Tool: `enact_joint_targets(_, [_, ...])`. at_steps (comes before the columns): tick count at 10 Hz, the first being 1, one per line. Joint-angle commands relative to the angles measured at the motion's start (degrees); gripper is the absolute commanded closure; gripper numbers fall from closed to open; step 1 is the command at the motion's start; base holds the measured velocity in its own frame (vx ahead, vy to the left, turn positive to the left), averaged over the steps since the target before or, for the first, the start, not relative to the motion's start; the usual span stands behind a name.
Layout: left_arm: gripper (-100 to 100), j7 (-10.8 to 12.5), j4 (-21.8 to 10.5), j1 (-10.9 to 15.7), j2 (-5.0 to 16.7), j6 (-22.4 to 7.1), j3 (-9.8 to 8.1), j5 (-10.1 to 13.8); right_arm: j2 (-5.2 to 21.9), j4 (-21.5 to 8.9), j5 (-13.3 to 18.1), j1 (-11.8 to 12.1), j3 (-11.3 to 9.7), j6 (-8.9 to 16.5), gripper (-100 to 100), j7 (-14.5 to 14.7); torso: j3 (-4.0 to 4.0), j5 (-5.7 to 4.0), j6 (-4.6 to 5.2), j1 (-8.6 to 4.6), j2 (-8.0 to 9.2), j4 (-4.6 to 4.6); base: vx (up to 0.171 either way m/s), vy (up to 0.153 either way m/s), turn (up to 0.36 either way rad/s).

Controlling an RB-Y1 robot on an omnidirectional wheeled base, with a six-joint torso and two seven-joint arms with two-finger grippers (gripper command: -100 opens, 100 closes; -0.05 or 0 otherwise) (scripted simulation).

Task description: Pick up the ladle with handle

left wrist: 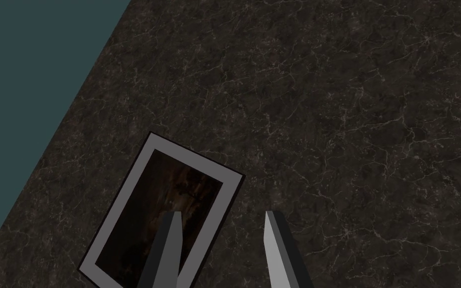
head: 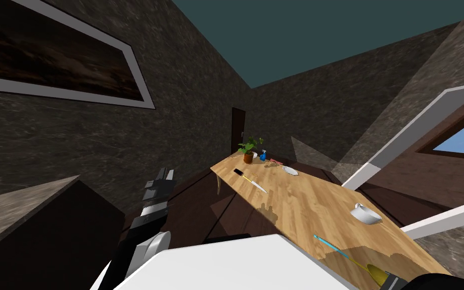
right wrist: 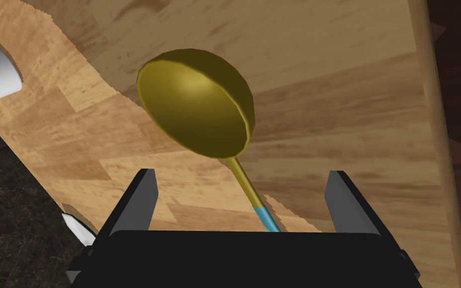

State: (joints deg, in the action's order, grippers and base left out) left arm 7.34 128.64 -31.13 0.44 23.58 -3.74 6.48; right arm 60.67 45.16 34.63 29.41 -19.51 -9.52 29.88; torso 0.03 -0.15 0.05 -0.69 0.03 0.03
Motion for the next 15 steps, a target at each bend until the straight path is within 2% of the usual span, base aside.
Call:
enact_joint_targets(1, [0, 0.0, 0.0, 0.0, 0.0, 0.0, 0.0, 0.0, -1.0, 0.8, 0.5, 1.6, -0.2, 1.0, -100, 0.4, 0.0, 0.0, 0.0, 0.0, 0.0, 0.0, -0.007, -0.144, 0.151])
enact_joint_targets(2, [0, 0.0, 0.0, 0.0, 0.0, 0.0, 0.0, 0.0, -0.1, 0.8, 0.2, 0.9, -0.7, 0.8, -100, -0.2, -0.02, 0.02, 0.01, 0.15, -0.02, -0.01, -0.006, -0.059, 0.031])
enact_joint_targets(3, [0, 0.0, 0.0, 0.0, 0.0, 0.0, 0.01, 0.0, -0.1, 0.9, 0.2, 1.0, -0.8, 1.0, 0, -0.3, -0.03, 0.08, 0.03, 0.45, -0.05, -0.01, -0.001, -0.013, -0.002])
enact_joint_targets(4, [0, 0.0, 0.0, 0.0, 0.0, 0.0, 0.01, 0.0, -1.7, 0.2, 0.5, 0.1, -1.0, 2.0, -100, 0.2, -0.04, 0.14, 0.03, 0.65, -0.07, -0.02, -0.006, -0.051, 0.07])
enact_joint_targets(5, [0, 0.0, 0.0, 0.0, 0.0, 0.0, 0.01, 0.0, -3.1, -0.4, 0.7, -0.6, -1.2, 2.8, -100, 0.5, -0.04, 0.12, 0.0, 0.57, -0.07, -0.02, -0.008, -0.104, 0.084])
enact_joint_targets(6, [0, 0.0, 0.0, 0.0, 0.0, 0.0, 0.01, 0.0, -2.5, -0.6, 0.7, -0.5, -1.1, 2.0, -100, 0.4, -0.04, 0.09, 0.01, 0.4, -0.06, -0.02, -0.003, -0.052, 0.022])
enact_joint_targets(7, [0, 0.0, 0.0, 0.0, 0.0, 0.0, 0.01, 0.0, -2.6, -0.6, 0.7, -0.6, -1.1, 2.1, 100, 0.5, -0.04, 0.11, 0.03, 0.54, -0.07, -0.02, 0.0, -0.009, -0.001])
enact_joint_targets(11, [0, 0.0, 0.0, 0.0, 0.0, 0.0, 0.01, 0.0, -2.6, -0.6, 0.6, -0.6, -1.0, 2.1, 100, 0.4, -0.08, 0.14, -0.01, 0.74, -0.11, -0.05, 0.0, -0.001, 0.0])
enact_joint_targets(12, [0, 0.0, 0.0, 0.0, 0.0, 0.0, 0.01, 0.0, -2.6, -0.6, 0.6, -0.6, -1.0, 2.1, 0, 0.4, -0.08, 0.15, -0.01, 0.74, -0.11, -0.06, 0.0, 0.0, 0.0])
enact_joint_targets(13, [0, 0.0, 0.0, 0.0, 0.0, 0.0, 0.01, 0.0, -0.8, 0.6, 0.3, 0.6, -0.9, 1.4, 100, -0.1, -0.09, 0.15, -0.02, 0.75, -0.12, -0.06, 0.006, 0.047, -0.087])
enact_joint_targets(14, [0, 0.0, 0.0, 0.0, 0.0, 0.0, 0.01, 0.0, -1.2, 0.7, 0.3, 0.3, -1.4, 2.1, 100, -0.2, -0.09, 0.21, 0.04, 0.92, -0.11, -0.08, 0.002, 0.03, -0.036])
enact_joint_targets(15, [0, 0.0, 0.0, 0.0, 0.0, 0.0, 0.02, 0.0, -1.0, 0.9, 0.2, 0.4, -1.4, 2.1, 0, -0.5, -0.1, 0.18, -0.02, 0.89, -0.12, -0.07, 0.0, 0.0, 0.0])
